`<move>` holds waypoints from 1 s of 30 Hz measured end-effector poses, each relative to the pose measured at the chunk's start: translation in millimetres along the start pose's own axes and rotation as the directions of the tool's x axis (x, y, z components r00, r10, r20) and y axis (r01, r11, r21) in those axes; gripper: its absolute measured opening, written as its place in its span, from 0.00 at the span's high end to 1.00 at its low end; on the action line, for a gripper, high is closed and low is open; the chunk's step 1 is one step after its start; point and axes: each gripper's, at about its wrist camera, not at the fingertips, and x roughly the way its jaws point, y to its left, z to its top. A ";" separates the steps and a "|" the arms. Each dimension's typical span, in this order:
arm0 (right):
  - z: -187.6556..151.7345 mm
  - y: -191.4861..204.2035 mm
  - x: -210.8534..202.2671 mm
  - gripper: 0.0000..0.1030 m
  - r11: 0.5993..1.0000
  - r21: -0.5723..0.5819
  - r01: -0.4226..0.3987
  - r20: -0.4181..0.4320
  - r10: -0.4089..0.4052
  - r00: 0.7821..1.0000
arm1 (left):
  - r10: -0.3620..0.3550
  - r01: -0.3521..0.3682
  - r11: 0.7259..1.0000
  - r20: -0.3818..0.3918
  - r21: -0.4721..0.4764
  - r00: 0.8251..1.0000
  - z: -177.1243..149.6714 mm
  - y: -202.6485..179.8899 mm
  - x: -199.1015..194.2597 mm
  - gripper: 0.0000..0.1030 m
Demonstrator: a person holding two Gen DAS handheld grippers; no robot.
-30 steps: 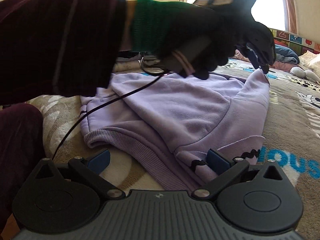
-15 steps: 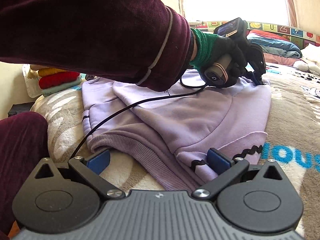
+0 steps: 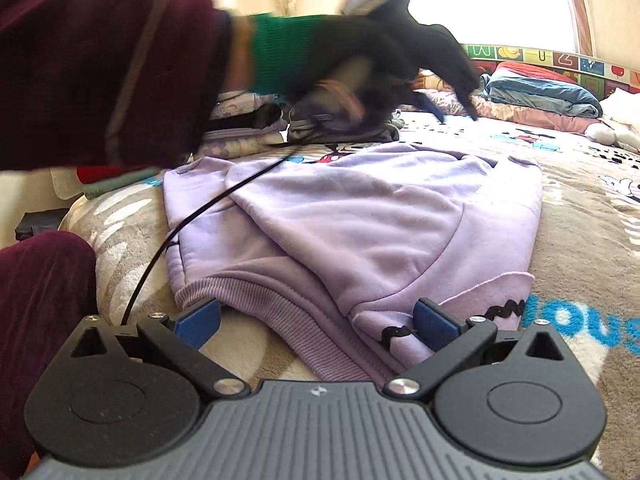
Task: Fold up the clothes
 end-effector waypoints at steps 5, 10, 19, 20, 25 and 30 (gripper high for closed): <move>12.8 8.4 -26.6 0.07 0.999 -0.035 0.002 0.094 0.001 0.996 | 0.032 -0.025 0.995 0.070 -0.099 0.997 -33.5 48.2 -90.1 0.54; 14.7 2.5 -32.7 0.07 0.998 -0.028 0.056 0.106 -0.052 0.993 | 0.080 -0.046 0.958 0.112 -0.283 0.990 -70.2 99.3 -148.4 0.54; 7.7 0.0 -16.1 0.07 0.996 -0.030 0.090 0.045 -0.088 0.995 | 0.040 0.009 0.800 0.067 -0.600 0.997 -129.3 159.8 -134.0 0.54; 6.3 -0.1 -14.6 0.07 0.996 -0.029 0.088 0.039 -0.087 0.995 | 0.035 0.015 0.792 0.070 -0.610 0.997 -131.8 161.2 -129.9 0.54; 2.7 0.6 -9.4 0.07 0.995 -0.044 0.088 0.018 -0.087 0.996 | 0.043 0.000 0.775 0.052 -0.632 0.998 -140.9 163.6 -110.0 0.55; 1.9 -1.5 -9.3 0.07 0.994 -0.049 0.099 0.017 -0.098 0.995 | 0.032 0.027 0.782 0.084 -0.623 0.996 -141.7 161.5 -104.8 0.81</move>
